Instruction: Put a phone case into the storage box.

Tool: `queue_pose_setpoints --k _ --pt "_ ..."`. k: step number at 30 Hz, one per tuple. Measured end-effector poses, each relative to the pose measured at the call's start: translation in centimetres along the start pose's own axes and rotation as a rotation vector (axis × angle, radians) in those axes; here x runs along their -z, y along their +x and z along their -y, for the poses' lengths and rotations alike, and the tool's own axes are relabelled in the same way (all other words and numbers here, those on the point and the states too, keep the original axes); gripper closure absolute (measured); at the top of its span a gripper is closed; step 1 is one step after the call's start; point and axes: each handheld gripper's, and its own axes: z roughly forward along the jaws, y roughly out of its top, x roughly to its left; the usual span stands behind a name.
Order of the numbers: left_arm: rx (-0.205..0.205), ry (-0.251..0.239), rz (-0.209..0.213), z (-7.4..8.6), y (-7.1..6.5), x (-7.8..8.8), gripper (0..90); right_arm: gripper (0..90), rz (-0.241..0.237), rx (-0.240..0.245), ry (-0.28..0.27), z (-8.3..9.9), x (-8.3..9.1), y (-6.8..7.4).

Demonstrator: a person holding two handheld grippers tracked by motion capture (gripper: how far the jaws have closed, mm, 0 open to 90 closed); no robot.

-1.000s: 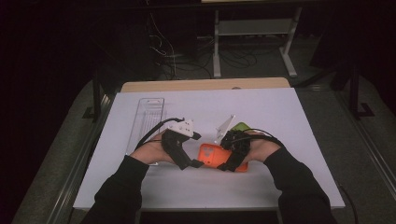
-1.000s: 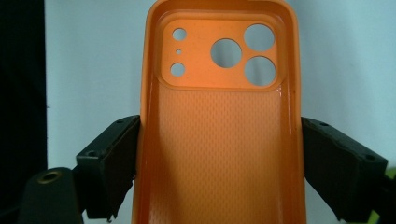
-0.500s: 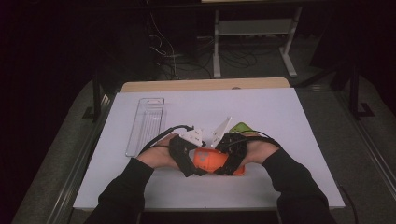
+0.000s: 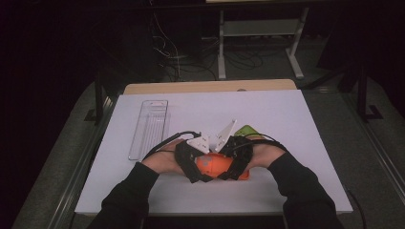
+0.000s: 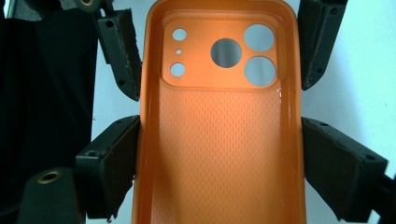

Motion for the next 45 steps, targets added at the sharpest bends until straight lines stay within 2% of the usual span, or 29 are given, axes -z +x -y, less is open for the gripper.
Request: queue_pose_setpoints --k 7,14,15,19,20,22,24,26,31,34,37,38,39,42,45 --pt "0.008 -0.009 0.018 0.0 -0.2 -0.2 12.2 14.9 -0.009 0.013 -0.009 -0.1 0.0 0.1" --pt "0.011 -0.016 0.025 0.1 -0.2 -0.2 13.7 14.9 -0.012 0.008 -0.004 -0.1 0.0 0.1" --pt "-0.017 0.004 0.018 0.1 0.0 -0.1 13.7 14.8 -0.013 0.006 -0.003 -0.1 0.0 0.1" --pt "-0.006 -0.013 0.028 0.2 0.0 -0.2 14.2 14.7 -0.018 0.004 -0.004 0.0 0.0 0.1" --pt "0.01 -0.029 0.034 0.2 -0.1 -0.3 14.4 14.6 -0.015 0.001 -0.002 0.0 0.0 0.1" --pt "0.0 -0.026 0.034 0.2 -0.1 -0.1 14.6 14.3 -0.014 0.003 -0.003 0.0 0.0 0.1" --pt "0.028 -0.037 0.046 0.3 -0.1 -0.1 14.8 13.8 -0.019 -0.005 -0.009 0.0 0.0 0.0" --pt "0.031 -0.034 0.044 0.3 0.1 0.0 14.9 12.3 -0.016 -0.014 -0.017 0.2 0.0 0.0" --pt "0.046 -0.04 0.019 0.4 0.3 0.4 15.1 6.1 -0.024 -0.05 -0.081 0.6 0.5 -0.3" --pt "0.063 -0.057 0.001 0.6 0.3 0.5 15.2 4.9 0.004 -0.076 -0.101 1.0 1.2 -0.7" --pt "0.082 -0.053 -0.027 0.8 0.4 0.5 15.3 4.4 0.043 -0.119 -0.13 1.7 2.0 -1.0" --pt "0.09 -0.058 -0.034 0.9 0.4 0.5 15.3 4.3 0.043 -0.161 -0.124 1.9 2.3 -0.9" --pt "0.108 -0.072 -0.049 0.9 0.4 0.5 15.3 4.3 0.054 -0.174 -0.128 2.1 2.6 -1.0" --pt "0.118 -0.074 -0.074 1.1 0.7 0.8 15.4 4.3 0.103 -0.198 -0.178 3.1 3.2 -1.5" --pt "0.147 -0.078 -0.101 1.3 0.9 1.0 15.3 4.3 0.141 -0.252 -0.201 3.9 3.7 -1.5"
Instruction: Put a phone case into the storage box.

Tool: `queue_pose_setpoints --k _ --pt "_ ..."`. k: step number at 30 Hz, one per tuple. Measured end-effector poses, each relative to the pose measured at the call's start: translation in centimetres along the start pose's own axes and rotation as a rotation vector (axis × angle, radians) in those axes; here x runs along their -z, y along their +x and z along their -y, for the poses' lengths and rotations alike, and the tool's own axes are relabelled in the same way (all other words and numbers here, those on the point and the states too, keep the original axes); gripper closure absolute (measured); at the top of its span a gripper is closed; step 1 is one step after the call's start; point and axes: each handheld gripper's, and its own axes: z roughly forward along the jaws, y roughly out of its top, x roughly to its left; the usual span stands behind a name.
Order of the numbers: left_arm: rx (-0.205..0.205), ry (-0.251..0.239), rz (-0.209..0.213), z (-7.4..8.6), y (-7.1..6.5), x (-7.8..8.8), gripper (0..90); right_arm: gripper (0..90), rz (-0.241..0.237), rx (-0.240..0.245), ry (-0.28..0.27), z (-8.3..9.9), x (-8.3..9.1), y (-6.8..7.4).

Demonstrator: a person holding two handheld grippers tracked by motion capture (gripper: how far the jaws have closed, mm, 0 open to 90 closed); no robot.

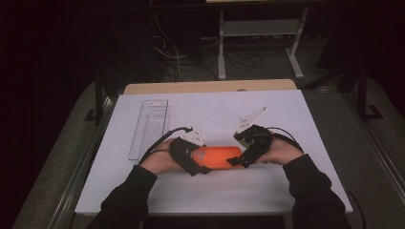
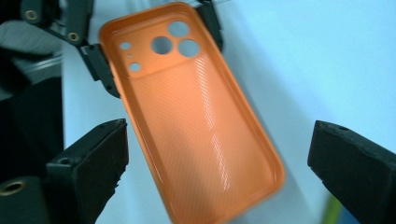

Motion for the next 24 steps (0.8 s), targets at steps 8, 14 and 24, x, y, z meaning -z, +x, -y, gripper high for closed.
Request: queue_pose_setpoints --k 8,14,24 --pt "0.05 -0.012 -0.079 0.2 -0.2 0.0 15.3 3.1 0.057 -0.14 -0.091 1.6 1.2 0.2" --pt "0.127 -0.02 -0.185 0.5 0.0 0.3 15.3 3.1 0.122 -0.208 -0.116 3.0 1.4 0.5" --pt "0.22 -0.043 -0.291 0.8 0.5 1.1 15.3 3.0 0.21 -0.376 -0.177 5.3 0.3 1.1"
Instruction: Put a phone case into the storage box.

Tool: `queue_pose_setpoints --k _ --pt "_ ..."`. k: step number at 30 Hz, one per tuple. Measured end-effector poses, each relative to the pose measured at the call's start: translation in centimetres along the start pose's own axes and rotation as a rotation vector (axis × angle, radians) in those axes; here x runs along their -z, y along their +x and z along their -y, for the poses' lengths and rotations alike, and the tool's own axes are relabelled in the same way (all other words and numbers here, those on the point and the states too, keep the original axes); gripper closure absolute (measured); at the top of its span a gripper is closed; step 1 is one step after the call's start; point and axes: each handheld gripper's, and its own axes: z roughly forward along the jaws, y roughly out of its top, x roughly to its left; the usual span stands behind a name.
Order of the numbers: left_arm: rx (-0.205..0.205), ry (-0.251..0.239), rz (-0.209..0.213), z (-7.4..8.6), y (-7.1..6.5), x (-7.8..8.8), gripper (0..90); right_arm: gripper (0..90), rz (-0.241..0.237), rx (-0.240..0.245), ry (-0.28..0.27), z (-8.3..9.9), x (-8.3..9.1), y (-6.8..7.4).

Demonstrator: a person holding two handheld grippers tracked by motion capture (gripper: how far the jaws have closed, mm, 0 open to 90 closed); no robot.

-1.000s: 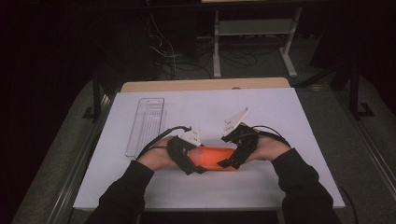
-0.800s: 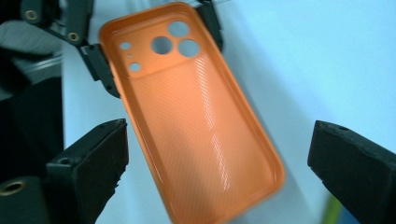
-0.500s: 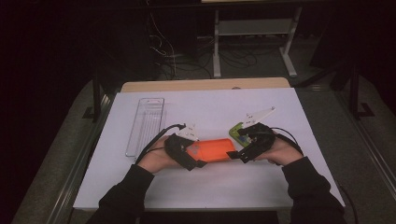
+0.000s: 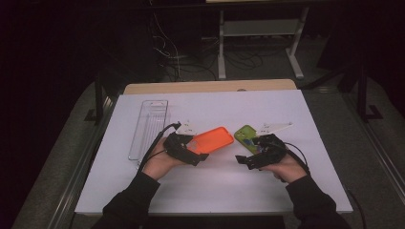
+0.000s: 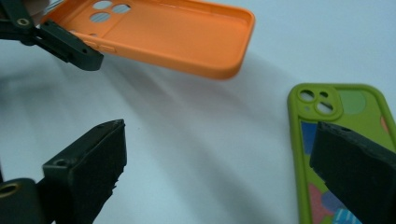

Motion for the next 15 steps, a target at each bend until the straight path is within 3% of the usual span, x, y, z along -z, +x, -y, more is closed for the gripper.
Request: queue_pose_setpoints --k 5,9,15 --pt "0.027 0.0 -0.018 0.1 -0.1 -0.1 15.3 2.4 0.03 -0.062 -0.012 0.7 -1.1 0.5" --pt "0.032 0.003 -0.026 0.0 -0.2 -0.1 15.3 2.3 0.021 -0.091 -0.026 0.7 -1.5 0.2" --pt "0.047 -0.007 -0.03 0.0 -0.3 -0.2 15.4 2.5 0.038 -0.073 -0.045 0.5 -1.8 0.0"
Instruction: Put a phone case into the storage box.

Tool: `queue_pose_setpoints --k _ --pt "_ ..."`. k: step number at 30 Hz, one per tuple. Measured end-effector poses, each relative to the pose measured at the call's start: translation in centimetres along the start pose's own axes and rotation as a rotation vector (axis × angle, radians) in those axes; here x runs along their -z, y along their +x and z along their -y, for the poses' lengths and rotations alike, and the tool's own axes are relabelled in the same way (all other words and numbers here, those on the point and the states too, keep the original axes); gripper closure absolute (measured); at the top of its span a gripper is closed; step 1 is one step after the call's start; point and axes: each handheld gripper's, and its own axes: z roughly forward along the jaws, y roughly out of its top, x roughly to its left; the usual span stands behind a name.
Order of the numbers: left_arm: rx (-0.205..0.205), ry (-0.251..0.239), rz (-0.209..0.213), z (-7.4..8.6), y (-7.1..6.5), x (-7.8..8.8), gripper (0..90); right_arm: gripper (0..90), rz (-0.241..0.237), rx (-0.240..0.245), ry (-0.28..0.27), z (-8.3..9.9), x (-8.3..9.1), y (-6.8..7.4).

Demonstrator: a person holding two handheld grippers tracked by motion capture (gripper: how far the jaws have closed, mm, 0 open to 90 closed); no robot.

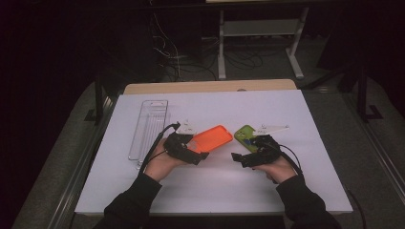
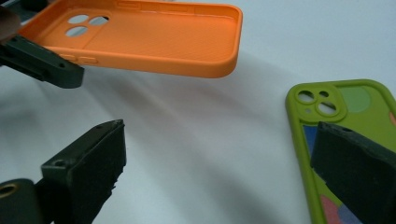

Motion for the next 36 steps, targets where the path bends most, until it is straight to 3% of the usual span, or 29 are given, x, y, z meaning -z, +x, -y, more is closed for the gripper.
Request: queue_pose_setpoints --k 11,19,24,26,36 --pt "-0.001 0.001 0.009 0.0 -0.1 -0.1 15.3 2.3 0.033 0.05 0.004 -0.6 -1.0 0.6" --pt "-0.007 0.005 0.018 0.0 0.0 0.0 15.3 2.4 0.084 0.181 0.025 -0.8 -1.5 1.5" --pt "-0.007 0.009 0.024 0.0 0.0 -0.1 15.3 2.7 0.102 0.232 0.035 -0.7 -1.7 1.8" --pt "-0.009 0.009 0.025 0.0 0.0 -0.1 15.3 3.6 0.125 0.287 0.04 -0.7 -1.6 1.9" --pt "-0.015 0.014 0.026 0.0 0.0 -0.1 15.3 4.5 0.18 0.389 0.058 -0.5 -1.7 2.7"
